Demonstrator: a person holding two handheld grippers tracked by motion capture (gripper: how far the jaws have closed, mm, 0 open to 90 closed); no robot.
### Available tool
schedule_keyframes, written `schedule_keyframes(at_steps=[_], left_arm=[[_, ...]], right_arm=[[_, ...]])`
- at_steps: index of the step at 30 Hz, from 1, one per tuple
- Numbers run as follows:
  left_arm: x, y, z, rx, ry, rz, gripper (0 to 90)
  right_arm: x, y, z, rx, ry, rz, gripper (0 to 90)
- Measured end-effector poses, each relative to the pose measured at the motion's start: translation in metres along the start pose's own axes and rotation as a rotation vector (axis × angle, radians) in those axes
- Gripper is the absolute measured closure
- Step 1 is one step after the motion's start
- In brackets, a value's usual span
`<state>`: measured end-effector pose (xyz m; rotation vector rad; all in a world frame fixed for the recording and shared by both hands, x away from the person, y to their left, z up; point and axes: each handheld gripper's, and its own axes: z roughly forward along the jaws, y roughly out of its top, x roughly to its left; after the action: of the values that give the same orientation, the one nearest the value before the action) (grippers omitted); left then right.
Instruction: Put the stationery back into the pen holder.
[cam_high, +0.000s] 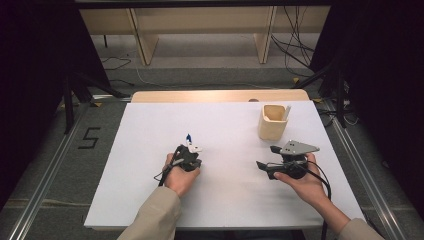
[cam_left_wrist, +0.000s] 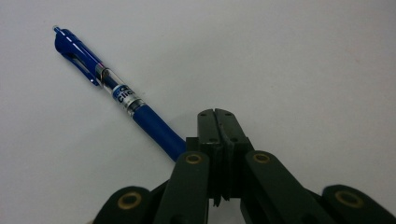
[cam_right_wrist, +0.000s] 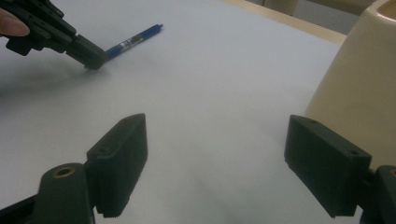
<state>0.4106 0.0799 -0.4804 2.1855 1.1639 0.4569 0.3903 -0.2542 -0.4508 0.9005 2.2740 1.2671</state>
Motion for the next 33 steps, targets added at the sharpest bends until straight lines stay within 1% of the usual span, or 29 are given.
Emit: schedule_keyframes(at_steps=[1,4,5,16,17,18,19,20,21,22,23,24,26,27,29,30,31,32,33], left_arm=[[0.0,0.0,0.0,0.007,-0.001,0.007,89.6],[0.0,0.0,0.0,0.009,-0.001,0.006,89.7],[0.0,0.0,0.0,0.004,0.0,0.0,89.7],[0.002,0.0,0.0,0.006,-0.001,0.0,89.6],[0.003,0.001,0.0,0.0,-0.009,-0.009,89.6],[0.005,0.003,0.0,-0.013,-0.01,-0.02,89.6],[0.008,0.005,0.0,-0.014,-0.005,-0.022,89.6],[0.011,0.009,0.001,-0.018,0.007,-0.017,89.6],[0.016,0.015,0.002,-0.041,0.023,-0.019,89.6],[0.019,0.018,0.003,-0.049,0.028,-0.024,89.6],[0.023,0.023,0.003,-0.042,0.038,-0.018,89.6],[0.027,0.028,0.005,-0.053,0.05,-0.018,89.6],[0.036,0.039,0.008,-0.064,0.066,-0.004,89.6],[0.039,0.043,0.011,-0.069,0.075,-0.016,89.6],[0.048,0.048,0.018,-0.076,0.087,-0.009,89.6],[0.052,0.05,0.022,-0.072,0.089,-0.009,89.6],[0.056,0.051,0.026,-0.062,0.101,-0.012,89.6],[0.058,0.052,0.029,-0.055,0.108,-0.007,89.6],[0.061,0.053,0.032,-0.057,0.11,-0.014,89.6]], right_arm=[[0.0,0.0,0.0,0.0,0.0,0.0,22.2],[0.0,0.0,0.0,-0.001,0.0,-0.001,22.2],[0.0,0.0,0.0,0.0,-0.001,0.002,22.2],[0.0,0.0,0.0,-0.001,0.001,-0.005,22.2],[0.0,0.0,0.001,-0.001,0.0,-0.006,22.2],[0.0,0.0,0.001,-0.001,0.002,-0.004,22.2],[0.0,0.0,0.001,0.0,0.002,-0.004,22.2],[0.0,0.0,0.001,0.0,0.001,-0.006,22.2],[0.0,0.0,0.001,-0.002,0.003,-0.009,22.2],[0.0,0.0,0.001,-0.001,0.002,-0.005,22.2],[0.0,0.0,0.001,-0.004,0.001,-0.007,22.2],[0.0,0.0,0.001,-0.003,0.001,-0.007,22.3],[0.0,0.0,0.001,-0.001,0.003,-0.009,22.3],[0.0,0.0,0.001,0.005,0.002,-0.005,22.2],[0.0,0.0,0.001,0.011,0.003,-0.004,22.2],[0.0,0.0,0.002,0.01,0.004,-0.004,22.2],[0.0,-0.001,0.002,0.007,0.005,-0.004,22.2],[0.0,0.0,0.002,0.004,0.007,-0.007,22.2],[0.0,0.0,0.002,0.003,0.007,-0.007,22.2]])
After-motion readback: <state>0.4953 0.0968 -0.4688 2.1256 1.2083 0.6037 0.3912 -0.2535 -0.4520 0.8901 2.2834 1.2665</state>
